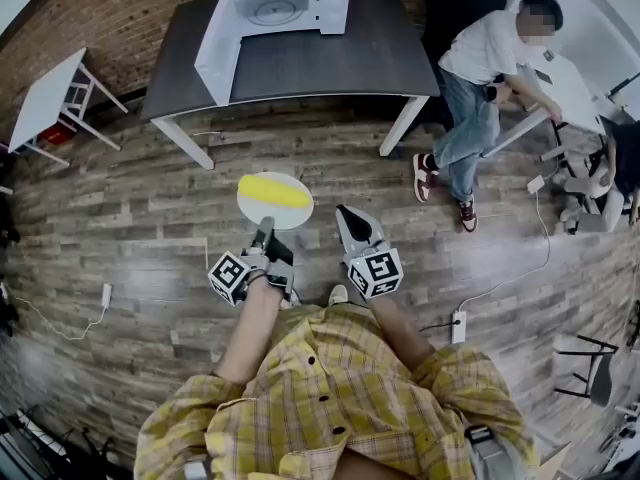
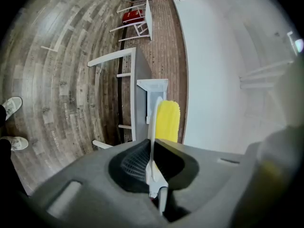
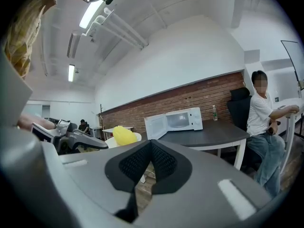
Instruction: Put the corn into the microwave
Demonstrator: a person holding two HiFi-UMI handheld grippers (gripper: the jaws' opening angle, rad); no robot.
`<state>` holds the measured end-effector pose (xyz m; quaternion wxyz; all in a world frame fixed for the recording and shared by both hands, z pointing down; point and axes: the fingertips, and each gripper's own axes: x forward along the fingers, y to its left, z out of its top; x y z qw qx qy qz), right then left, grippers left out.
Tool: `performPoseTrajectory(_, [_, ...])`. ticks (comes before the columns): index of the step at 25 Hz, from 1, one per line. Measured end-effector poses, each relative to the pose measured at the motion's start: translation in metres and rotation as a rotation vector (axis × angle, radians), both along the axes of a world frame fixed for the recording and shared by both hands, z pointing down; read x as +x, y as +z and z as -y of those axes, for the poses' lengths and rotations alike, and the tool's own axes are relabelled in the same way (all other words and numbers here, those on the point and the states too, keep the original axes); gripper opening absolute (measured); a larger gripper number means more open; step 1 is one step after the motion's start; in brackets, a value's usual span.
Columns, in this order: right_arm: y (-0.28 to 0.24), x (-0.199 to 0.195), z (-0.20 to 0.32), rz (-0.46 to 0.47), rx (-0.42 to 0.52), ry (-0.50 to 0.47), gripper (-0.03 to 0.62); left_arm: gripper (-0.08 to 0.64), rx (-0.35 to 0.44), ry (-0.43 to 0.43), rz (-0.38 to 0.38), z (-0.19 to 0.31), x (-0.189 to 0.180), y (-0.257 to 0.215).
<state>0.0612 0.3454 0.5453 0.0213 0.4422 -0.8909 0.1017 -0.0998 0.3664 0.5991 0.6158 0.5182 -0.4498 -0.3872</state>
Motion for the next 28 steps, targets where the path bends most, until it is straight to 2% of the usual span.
performPoseTrajectory(3, [-0.001,0.005,-0.001,0.004,0.005,-0.034,-0.002,0.021,-0.004,-0.017,-0.003,-0.004,0.008,-0.001])
performPoseTrajectory(5, [-0.003,0.008,0.001,0.005,0.011,-0.052,-0.002,0.021,0.02,-0.035,-0.013,-0.002,0.015,-0.009])
performPoseTrajectory(10, [-0.01,0.024,0.0,-0.008,0.052,-0.086,0.0,0.021,0.028,-0.064,0.005,-0.007,0.033,-0.009])
performPoseTrajectory(13, [-0.008,0.033,-0.004,-0.005,0.051,-0.099,0.0,0.021,0.035,-0.088,-0.016,-0.009,0.045,-0.012])
performPoseTrajectory(18, [-0.004,0.051,-0.003,0.004,0.038,-0.094,0.0,0.02,0.013,-0.102,-0.001,-0.017,0.055,-0.004])
performPoseTrajectory(22, [0.0,0.057,0.002,0.005,0.032,-0.096,0.002,0.02,0.023,-0.116,-0.045,-0.009,0.064,-0.006])
performPoseTrajectory(26, [0.002,0.061,0.013,0.001,0.035,-0.089,0.003,0.018,0.009,-0.097,-0.013,0.002,0.064,0.003])
performPoseTrajectory(28, [0.004,0.06,0.024,-0.003,0.037,-0.085,0.003,0.015,0.022,-0.092,-0.024,0.014,0.065,0.004])
